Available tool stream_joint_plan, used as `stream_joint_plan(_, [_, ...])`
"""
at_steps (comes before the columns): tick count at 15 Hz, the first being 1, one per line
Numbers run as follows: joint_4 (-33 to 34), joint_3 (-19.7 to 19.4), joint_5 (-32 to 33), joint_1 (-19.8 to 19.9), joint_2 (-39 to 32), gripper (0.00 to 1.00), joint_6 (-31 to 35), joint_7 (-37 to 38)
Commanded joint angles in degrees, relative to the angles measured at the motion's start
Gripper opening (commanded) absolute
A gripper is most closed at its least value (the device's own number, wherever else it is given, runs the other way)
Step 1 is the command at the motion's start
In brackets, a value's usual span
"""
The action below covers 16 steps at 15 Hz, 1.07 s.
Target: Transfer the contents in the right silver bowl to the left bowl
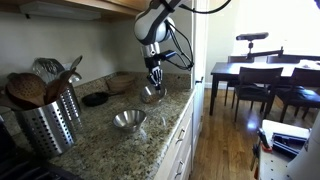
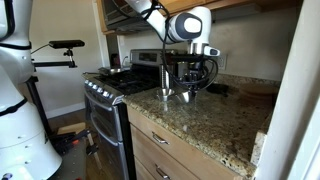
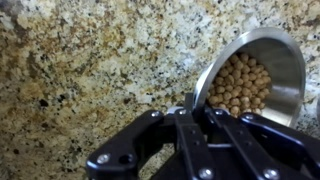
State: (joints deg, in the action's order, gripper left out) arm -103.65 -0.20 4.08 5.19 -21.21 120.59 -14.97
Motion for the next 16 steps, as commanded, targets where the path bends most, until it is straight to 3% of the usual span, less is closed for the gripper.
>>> stream_joint_plan(1, [-1.08, -0.03, 1.0, -0.92, 3.02, 0.08, -2.53, -0.73])
stream_joint_plan(16, [-1.65, 0.58, 3.42, -3.85, 4.57, 0.08, -4.33, 0.17])
